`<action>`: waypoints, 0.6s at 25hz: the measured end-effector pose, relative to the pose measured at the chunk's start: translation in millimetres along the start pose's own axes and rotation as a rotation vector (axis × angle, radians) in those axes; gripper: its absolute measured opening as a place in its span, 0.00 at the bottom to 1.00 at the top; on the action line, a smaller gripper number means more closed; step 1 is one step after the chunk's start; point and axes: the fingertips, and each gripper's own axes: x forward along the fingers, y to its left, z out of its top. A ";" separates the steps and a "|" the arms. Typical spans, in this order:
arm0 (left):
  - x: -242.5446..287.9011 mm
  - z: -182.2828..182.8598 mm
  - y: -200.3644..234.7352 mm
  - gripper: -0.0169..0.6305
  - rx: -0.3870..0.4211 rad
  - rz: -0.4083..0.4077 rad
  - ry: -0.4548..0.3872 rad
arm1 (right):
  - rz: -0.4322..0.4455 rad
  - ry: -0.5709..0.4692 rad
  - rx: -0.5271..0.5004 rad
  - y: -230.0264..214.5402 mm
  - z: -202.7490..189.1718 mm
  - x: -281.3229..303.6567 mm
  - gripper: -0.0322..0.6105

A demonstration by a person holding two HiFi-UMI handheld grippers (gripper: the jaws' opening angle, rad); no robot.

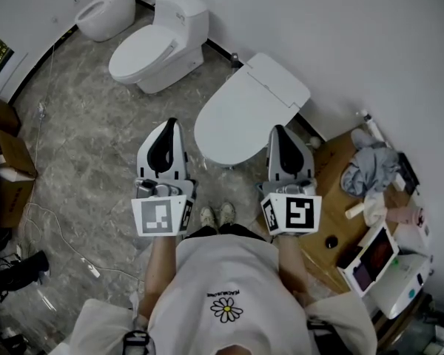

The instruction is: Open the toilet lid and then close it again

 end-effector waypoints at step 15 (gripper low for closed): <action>31.6 -12.5 4.4 0.06 -0.003 -0.050 0.004 | -0.090 0.004 0.070 -19.2 -18.5 7.6 0.10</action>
